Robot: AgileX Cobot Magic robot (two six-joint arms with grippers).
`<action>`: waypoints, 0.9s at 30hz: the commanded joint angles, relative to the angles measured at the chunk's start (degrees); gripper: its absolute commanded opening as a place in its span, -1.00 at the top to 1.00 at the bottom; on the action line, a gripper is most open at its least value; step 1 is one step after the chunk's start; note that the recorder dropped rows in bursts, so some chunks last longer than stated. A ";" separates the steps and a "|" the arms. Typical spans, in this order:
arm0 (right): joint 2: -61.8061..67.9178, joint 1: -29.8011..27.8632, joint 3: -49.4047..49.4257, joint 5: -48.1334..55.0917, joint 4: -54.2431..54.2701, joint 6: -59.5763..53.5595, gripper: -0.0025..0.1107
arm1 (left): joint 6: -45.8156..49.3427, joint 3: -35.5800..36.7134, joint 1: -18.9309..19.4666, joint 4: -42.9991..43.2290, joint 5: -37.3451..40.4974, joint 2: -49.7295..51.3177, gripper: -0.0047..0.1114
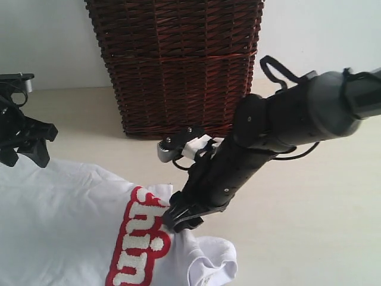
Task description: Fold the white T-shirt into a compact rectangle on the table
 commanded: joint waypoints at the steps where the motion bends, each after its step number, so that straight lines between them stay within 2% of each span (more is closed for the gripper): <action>1: 4.52 0.10 -4.25 7.14 6.09 -9.60 0.39 | 0.30 -0.33 0.04 -0.49 -0.54 0.21 -0.11; 4: 4.69 0.10 -5.26 8.45 7.15 -11.89 0.96 | 0.30 -0.33 0.04 -0.49 -0.99 0.21 -0.11; 9: -0.45 0.27 -6.39 9.09 5.97 -12.11 0.96 | 0.30 -0.33 0.04 -0.49 -2.44 0.21 -0.11; 13: -7.76 4.46 -6.39 9.22 2.29 -14.08 0.96 | -3.62 -0.33 0.95 3.36 -8.23 -0.56 -0.06; 16: -11.59 14.80 -6.26 9.50 -1.95 -12.86 0.96 | -10.08 -0.33 4.83 6.45 -15.72 -4.64 0.21; 17: -10.69 19.21 -6.26 9.61 -5.78 -9.11 0.96 | -11.69 -0.33 7.51 6.23 -18.83 -7.08 0.32; 19: -7.08 26.65 -6.26 11.43 -14.18 -4.76 0.96 | -14.45 -0.33 10.96 4.68 -20.54 -9.88 0.39; 21: -2.25 32.06 -6.26 14.48 -17.57 -4.64 0.96 | -13.44 0.29 12.81 0.63 -21.85 -10.47 0.39; 23: 1.74 35.75 -6.26 16.70 -17.70 -5.12 0.87 | -11.12 1.64 12.81 -1.37 -23.85 -10.35 0.39; 27: 1.61 36.76 -6.26 16.98 -20.62 -2.02 0.28 | -10.98 2.09 12.69 -1.92 -24.51 -10.35 0.39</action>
